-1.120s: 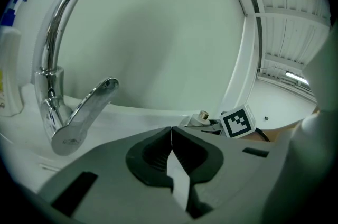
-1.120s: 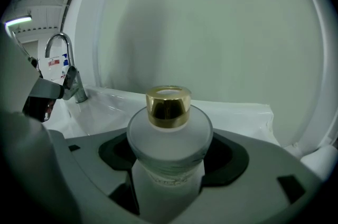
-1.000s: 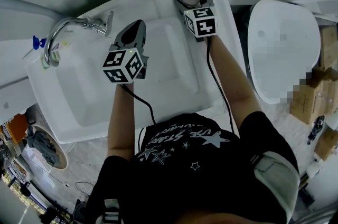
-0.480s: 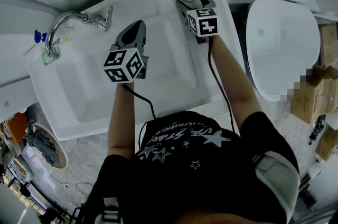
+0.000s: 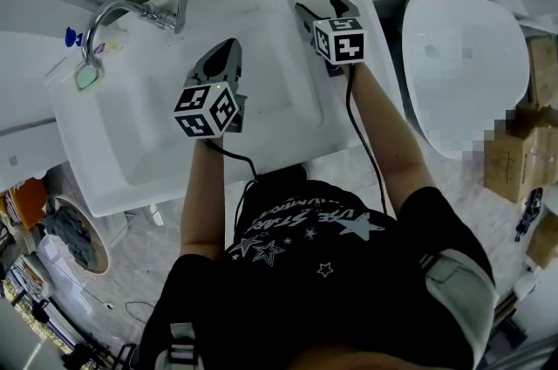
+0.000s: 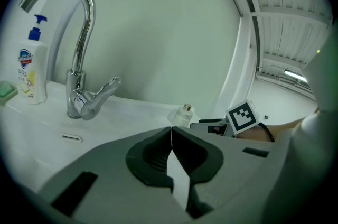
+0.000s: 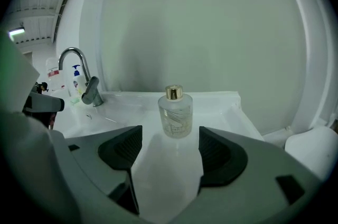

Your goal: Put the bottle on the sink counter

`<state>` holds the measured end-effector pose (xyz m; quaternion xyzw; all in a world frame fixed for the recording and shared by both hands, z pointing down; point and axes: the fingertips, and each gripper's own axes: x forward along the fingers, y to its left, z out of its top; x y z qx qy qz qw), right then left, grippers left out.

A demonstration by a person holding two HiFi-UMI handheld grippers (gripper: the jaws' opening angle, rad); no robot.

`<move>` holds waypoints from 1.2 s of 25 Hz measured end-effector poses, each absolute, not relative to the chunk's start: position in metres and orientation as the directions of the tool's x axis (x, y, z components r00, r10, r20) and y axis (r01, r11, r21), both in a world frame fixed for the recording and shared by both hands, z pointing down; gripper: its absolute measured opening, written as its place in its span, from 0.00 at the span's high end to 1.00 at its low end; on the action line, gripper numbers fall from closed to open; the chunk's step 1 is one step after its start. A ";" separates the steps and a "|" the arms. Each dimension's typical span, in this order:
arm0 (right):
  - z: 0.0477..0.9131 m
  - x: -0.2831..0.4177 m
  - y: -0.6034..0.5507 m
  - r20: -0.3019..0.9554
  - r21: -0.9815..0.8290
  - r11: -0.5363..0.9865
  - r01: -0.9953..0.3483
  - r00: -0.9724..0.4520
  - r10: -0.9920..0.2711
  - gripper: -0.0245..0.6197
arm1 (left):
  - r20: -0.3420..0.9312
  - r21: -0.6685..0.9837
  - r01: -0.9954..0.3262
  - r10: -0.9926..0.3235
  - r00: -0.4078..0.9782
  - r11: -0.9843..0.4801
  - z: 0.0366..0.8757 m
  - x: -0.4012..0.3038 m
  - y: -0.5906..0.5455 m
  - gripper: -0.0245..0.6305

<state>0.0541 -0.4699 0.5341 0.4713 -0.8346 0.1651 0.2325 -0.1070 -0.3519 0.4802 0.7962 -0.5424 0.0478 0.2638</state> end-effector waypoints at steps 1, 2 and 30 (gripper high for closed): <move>0.531 0.055 -0.465 0.538 -0.061 0.503 -0.862 -0.452 -0.711 0.44 | 0.358 0.366 -0.889 -0.841 0.406 -0.274 0.478 -0.105 -0.348 0.95; 0.527 0.057 -0.460 0.531 -0.065 0.503 -0.862 -0.457 -0.714 0.44 | 0.354 0.364 -0.890 -0.843 0.405 -0.275 0.476 -0.103 -0.344 0.95; 0.444 0.093 -0.278 0.405 -0.043 0.492 -0.869 -0.466 -0.787 0.95 | 0.266 0.310 -0.914 -0.899 0.349 -0.263 0.418 -0.073 -0.161 0.95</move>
